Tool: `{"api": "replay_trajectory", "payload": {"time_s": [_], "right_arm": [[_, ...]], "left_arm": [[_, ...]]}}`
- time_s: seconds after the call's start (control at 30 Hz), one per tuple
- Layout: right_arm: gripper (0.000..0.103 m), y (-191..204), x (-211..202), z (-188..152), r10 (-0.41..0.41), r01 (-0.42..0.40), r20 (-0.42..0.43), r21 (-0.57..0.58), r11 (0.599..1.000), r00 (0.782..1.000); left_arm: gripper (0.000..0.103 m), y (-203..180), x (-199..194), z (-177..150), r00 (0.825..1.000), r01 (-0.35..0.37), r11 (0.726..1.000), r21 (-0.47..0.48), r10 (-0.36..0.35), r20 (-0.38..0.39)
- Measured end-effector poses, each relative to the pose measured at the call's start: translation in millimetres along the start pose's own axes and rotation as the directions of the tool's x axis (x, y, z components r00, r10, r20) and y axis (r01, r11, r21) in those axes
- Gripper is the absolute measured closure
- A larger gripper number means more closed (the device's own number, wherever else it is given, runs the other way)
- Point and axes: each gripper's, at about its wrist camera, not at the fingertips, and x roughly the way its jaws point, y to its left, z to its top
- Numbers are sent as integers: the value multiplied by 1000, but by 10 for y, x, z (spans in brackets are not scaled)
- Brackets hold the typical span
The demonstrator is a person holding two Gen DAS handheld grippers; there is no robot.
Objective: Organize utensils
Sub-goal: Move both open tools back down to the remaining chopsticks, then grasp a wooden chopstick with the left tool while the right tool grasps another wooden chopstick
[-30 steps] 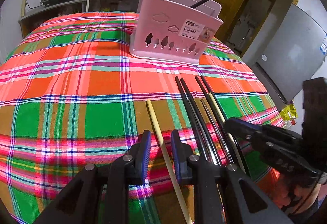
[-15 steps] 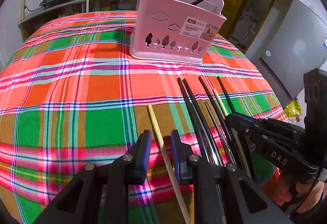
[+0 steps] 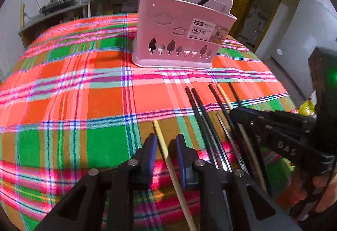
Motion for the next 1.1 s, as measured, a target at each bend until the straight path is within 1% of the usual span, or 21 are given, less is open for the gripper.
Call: {"api": "replay_trajectory", "payload": {"time_s": [0.03,0.13,0.3,0.37,0.5,0.53,0.67,0.87,0.93,0.97,1.1], "right_arm": [[96,-4,7,13,1,-1,-1,-1,1000,1000],[96,-26,-10,-14,13,-13,1,18,1000,1000],[96,4,-135,-186,24,-23,-10,19,1000,1000],[96,13,-162,-205,34,-33,-18,15,999,999],[94,0,-128,-100,26,-25,-16,21,999,1000],[92,-9,-112,-77,26,-25,-17,22,999,1000],[92,-25,-11,35,20,-20,-26,15,1000,999],[92,-11,74,150,9,-9,-40,3,1000,999],[96,-18,92,172,7,-7,-44,6,1000,999],[96,-16,96,177,7,-7,-45,4,1000,999],[97,-12,56,189,23,-23,-41,1,1000,999]], "left_arm": [[93,-6,13,7,1000,-14,1000,10,13,6],[98,30,20,26,1000,-22,1000,12,22,13],[98,50,21,24,1000,-11,1000,12,10,23],[98,50,25,29,1000,-12,1000,12,11,25],[98,41,19,50,1000,-14,999,30,14,6],[98,28,24,61,1000,-13,999,40,13,-2],[97,-38,58,106,999,-32,995,92,34,-19],[97,-66,101,142,999,-42,993,110,45,-26],[97,-88,106,152,998,-51,991,124,55,-32],[97,-86,106,155,998,-56,990,127,61,-34],[98,-67,84,194,998,-39,993,112,44,-44]]}}
